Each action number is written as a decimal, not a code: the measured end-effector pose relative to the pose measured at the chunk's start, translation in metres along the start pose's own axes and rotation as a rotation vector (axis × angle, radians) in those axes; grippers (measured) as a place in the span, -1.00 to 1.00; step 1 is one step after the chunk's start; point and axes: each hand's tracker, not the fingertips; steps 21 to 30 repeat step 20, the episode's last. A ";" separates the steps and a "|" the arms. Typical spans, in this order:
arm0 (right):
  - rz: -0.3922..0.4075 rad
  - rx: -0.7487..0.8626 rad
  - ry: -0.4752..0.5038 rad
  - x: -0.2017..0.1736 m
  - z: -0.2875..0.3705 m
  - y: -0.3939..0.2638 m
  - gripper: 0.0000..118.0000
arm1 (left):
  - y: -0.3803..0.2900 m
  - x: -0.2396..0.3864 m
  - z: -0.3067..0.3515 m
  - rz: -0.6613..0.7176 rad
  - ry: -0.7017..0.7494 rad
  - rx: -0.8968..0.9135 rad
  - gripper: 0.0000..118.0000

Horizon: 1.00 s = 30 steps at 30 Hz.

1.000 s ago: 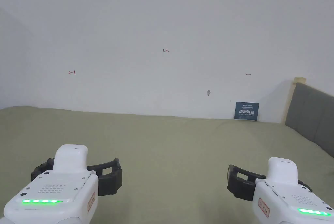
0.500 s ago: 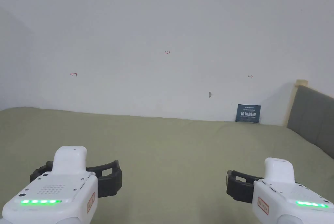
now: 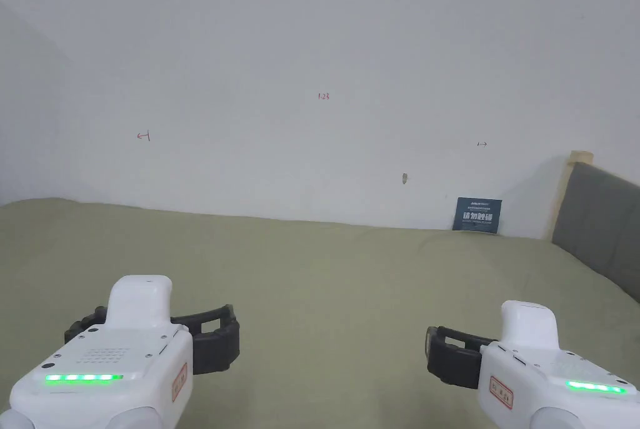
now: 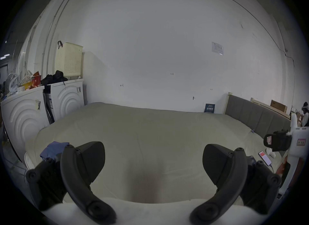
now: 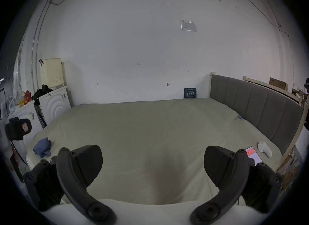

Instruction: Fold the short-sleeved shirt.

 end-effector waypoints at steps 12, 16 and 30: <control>0.015 0.009 -0.020 0.001 0.011 0.006 1.00 | -0.002 -0.002 0.003 -0.012 0.008 0.001 1.00; -0.002 0.035 -0.015 0.006 0.012 0.006 1.00 | -0.002 -0.001 0.003 -0.016 0.002 0.000 1.00; -0.068 0.032 0.066 0.013 0.014 0.008 1.00 | 0.000 -0.001 0.002 -0.025 -0.001 0.000 1.00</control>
